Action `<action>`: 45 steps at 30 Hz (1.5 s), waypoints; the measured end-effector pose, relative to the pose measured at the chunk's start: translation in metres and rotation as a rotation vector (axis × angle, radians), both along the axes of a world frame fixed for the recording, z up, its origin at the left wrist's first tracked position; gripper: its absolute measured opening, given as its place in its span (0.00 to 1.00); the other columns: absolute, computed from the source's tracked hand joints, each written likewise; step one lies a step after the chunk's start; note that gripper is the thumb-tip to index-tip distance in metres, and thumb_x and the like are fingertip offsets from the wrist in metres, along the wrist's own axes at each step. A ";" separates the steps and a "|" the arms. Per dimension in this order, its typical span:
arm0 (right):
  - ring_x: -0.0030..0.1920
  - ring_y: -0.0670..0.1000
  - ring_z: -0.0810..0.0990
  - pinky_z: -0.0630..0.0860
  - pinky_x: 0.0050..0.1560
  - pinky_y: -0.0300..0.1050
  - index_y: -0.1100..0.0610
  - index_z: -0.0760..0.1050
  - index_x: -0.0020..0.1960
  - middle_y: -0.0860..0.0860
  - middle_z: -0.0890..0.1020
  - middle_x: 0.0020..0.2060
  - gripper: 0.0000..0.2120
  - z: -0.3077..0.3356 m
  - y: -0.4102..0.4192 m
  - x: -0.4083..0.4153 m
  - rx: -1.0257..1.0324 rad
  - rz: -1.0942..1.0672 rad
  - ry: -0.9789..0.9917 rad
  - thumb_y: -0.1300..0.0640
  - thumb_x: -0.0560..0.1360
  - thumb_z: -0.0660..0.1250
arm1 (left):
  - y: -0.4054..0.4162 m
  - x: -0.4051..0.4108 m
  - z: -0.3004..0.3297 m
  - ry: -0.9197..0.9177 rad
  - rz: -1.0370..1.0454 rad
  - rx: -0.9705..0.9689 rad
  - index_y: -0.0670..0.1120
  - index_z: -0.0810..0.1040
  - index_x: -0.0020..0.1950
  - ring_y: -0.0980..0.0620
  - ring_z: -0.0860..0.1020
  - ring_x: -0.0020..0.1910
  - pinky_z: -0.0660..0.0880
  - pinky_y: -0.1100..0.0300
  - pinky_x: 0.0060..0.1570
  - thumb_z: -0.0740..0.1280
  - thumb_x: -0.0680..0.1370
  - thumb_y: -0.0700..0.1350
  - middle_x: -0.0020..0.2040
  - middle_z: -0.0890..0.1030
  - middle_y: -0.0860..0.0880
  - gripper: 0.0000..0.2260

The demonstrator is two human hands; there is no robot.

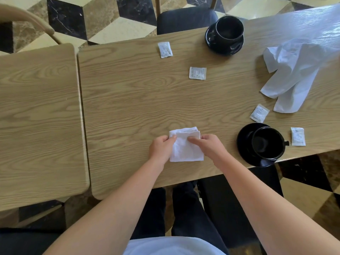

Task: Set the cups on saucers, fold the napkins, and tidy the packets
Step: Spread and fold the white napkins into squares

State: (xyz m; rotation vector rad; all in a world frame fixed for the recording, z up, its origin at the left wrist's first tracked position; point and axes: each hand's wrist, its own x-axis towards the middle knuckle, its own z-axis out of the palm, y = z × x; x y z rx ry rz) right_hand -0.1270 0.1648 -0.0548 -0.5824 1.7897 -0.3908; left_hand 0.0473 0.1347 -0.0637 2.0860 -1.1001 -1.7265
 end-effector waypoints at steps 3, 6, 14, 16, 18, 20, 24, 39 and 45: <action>0.30 0.47 0.71 0.65 0.31 0.40 0.54 0.68 0.30 0.45 0.72 0.27 0.20 0.006 0.017 -0.030 0.042 0.062 0.153 0.46 0.72 0.73 | 0.018 -0.021 0.000 0.027 -0.122 0.068 0.40 0.81 0.43 0.49 0.79 0.36 0.73 0.57 0.37 0.67 0.78 0.51 0.39 0.83 0.46 0.14; 0.29 0.49 0.65 0.61 0.31 0.44 0.54 0.61 0.30 0.47 0.66 0.27 0.22 0.007 0.029 -0.050 0.079 0.137 0.290 0.46 0.71 0.71 | 0.033 -0.042 0.002 0.046 -0.199 0.096 0.38 0.82 0.45 0.49 0.82 0.33 0.76 0.57 0.33 0.66 0.78 0.49 0.42 0.87 0.42 0.14; 0.34 0.52 0.74 0.65 0.30 0.44 0.56 0.68 0.42 0.50 0.74 0.35 0.13 0.010 0.040 -0.056 0.066 0.255 0.510 0.48 0.76 0.65 | 0.042 -0.065 0.005 -0.153 -0.295 -0.025 0.42 0.77 0.47 0.48 0.81 0.35 0.74 0.55 0.32 0.68 0.77 0.51 0.41 0.84 0.46 0.11; 0.40 0.56 0.78 0.68 0.32 0.46 0.58 0.69 0.50 0.50 0.76 0.40 0.10 0.012 0.046 -0.052 -0.013 0.267 0.604 0.51 0.78 0.64 | 0.048 -0.064 0.005 -0.390 -0.424 -0.315 0.45 0.70 0.46 0.47 0.75 0.39 0.68 0.54 0.35 0.69 0.76 0.50 0.42 0.78 0.49 0.11; 0.45 0.56 0.79 0.73 0.38 0.49 0.58 0.72 0.57 0.51 0.78 0.47 0.12 0.013 0.058 -0.046 -0.240 0.359 0.733 0.55 0.77 0.67 | 0.059 -0.062 0.004 -0.498 -0.609 -0.684 0.45 0.73 0.46 0.45 0.74 0.43 0.73 0.51 0.39 0.72 0.74 0.45 0.44 0.76 0.47 0.09; 0.51 0.59 0.79 0.78 0.46 0.54 0.60 0.76 0.62 0.55 0.80 0.53 0.18 0.008 0.076 -0.043 -0.471 0.544 0.821 0.58 0.74 0.72 | 0.073 -0.062 0.002 -0.490 -0.794 -0.963 0.43 0.79 0.48 0.43 0.77 0.45 0.78 0.50 0.40 0.77 0.69 0.41 0.46 0.78 0.46 0.11; 0.73 0.59 0.71 0.73 0.69 0.55 0.61 0.73 0.72 0.58 0.74 0.73 0.24 -0.016 0.112 -0.046 -0.678 0.768 0.849 0.57 0.77 0.68 | 0.100 -0.058 -0.013 -0.408 -1.107 -1.010 0.39 0.76 0.70 0.43 0.74 0.71 0.74 0.49 0.66 0.72 0.75 0.46 0.70 0.77 0.42 0.25; 0.81 0.50 0.37 0.44 0.78 0.66 0.53 0.45 0.83 0.51 0.42 0.82 0.30 -0.061 0.107 -0.057 -0.426 1.002 0.761 0.42 0.85 0.43 | 0.090 -0.049 -0.055 -0.709 -1.383 -0.700 0.38 0.32 0.80 0.43 0.34 0.81 0.42 0.45 0.80 0.41 0.84 0.59 0.81 0.33 0.40 0.34; 0.80 0.51 0.32 0.39 0.77 0.67 0.53 0.40 0.83 0.51 0.37 0.81 0.29 -0.051 0.104 -0.055 -0.392 1.043 0.744 0.43 0.85 0.41 | 0.087 -0.054 -0.048 -0.761 -1.463 -0.630 0.38 0.30 0.79 0.42 0.29 0.79 0.38 0.44 0.79 0.39 0.84 0.59 0.79 0.28 0.40 0.34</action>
